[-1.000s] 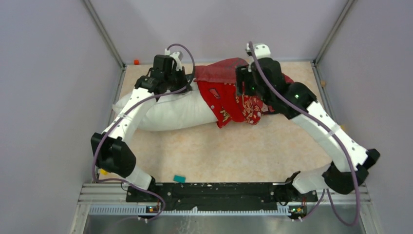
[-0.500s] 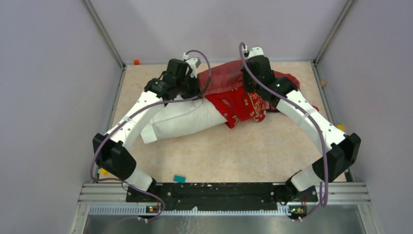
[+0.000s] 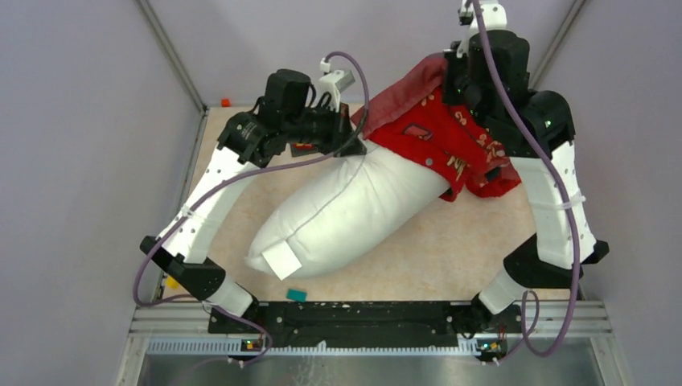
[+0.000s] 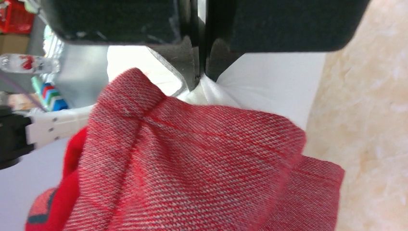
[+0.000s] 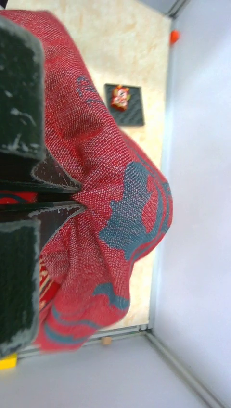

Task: Put the pillow into the pillowcase

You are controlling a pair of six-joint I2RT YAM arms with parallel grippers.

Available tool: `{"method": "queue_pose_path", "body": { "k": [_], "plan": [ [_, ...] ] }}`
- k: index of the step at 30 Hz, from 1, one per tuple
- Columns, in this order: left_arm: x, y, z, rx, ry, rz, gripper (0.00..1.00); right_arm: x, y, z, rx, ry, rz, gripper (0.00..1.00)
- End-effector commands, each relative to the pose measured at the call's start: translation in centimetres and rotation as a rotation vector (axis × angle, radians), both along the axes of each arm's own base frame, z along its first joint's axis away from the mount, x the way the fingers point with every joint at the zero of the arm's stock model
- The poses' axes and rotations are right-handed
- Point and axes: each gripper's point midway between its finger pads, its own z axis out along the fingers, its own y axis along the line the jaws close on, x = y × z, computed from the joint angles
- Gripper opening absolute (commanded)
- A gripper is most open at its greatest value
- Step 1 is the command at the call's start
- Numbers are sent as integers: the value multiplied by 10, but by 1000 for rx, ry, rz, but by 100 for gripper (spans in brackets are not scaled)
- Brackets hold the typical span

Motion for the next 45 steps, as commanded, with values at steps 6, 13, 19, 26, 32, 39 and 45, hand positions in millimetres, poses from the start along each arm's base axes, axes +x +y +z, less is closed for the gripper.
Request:
{"method": "queue_pose_path", "body": {
  "k": [6, 13, 19, 26, 32, 39, 45],
  "plan": [
    [114, 36, -40, -188, 177, 113, 17, 120, 74, -165, -101, 331, 88, 0],
    [202, 86, -37, -32, 26, 400, 92, 190, 90, -246, -41, 403, 52, 53],
    [185, 144, -7, 79, -125, 673, 99, 197, 87, -198, 27, 271, 20, 65],
    [119, 197, -56, 175, -90, 867, 99, 172, 67, -127, 83, 142, -11, 73],
    [79, 266, -114, 197, 22, 1110, 99, 113, 76, -121, 29, 168, 17, 74],
    [79, 281, -160, 132, 109, 1134, 99, 51, 112, -162, -38, 227, 122, 74],
    [81, 268, -187, 98, 153, 1074, 96, 47, 115, -217, -100, 304, 137, 74]
  ]
}}
